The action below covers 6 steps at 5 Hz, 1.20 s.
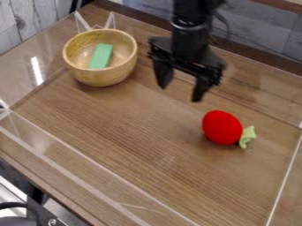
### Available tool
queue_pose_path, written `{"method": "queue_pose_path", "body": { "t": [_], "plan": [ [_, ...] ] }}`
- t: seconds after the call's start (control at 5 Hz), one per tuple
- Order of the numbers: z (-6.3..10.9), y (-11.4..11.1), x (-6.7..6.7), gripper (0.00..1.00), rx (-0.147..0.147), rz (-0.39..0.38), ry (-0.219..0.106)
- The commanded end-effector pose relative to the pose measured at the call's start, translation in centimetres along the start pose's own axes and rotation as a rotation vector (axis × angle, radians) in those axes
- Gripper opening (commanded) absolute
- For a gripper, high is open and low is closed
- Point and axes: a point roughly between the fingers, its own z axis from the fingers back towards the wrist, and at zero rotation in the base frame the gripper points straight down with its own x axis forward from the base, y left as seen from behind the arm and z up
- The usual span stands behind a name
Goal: Put the green stick in the brown bowl
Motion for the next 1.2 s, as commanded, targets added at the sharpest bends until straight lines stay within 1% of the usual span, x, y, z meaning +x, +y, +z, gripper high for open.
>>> {"method": "queue_pose_path", "body": {
  "t": [0.0, 0.2, 0.4, 0.6, 1.0],
  "plan": [
    [0.7, 1.2, 0.9, 1.0, -0.016, -0.011, -0.077],
    [-0.1, 0.6, 0.6, 1.0, -0.013, -0.031, -0.078],
    [-0.1, 0.1, 0.2, 0.0, 0.011, 0.026, -0.078],
    [0.2, 0.4, 0.4, 1.0, 0.028, 0.082, -0.085],
    [-0.2, 0.6, 1.8, 1.0, 0.025, 0.092, -0.096]
  ]
}}
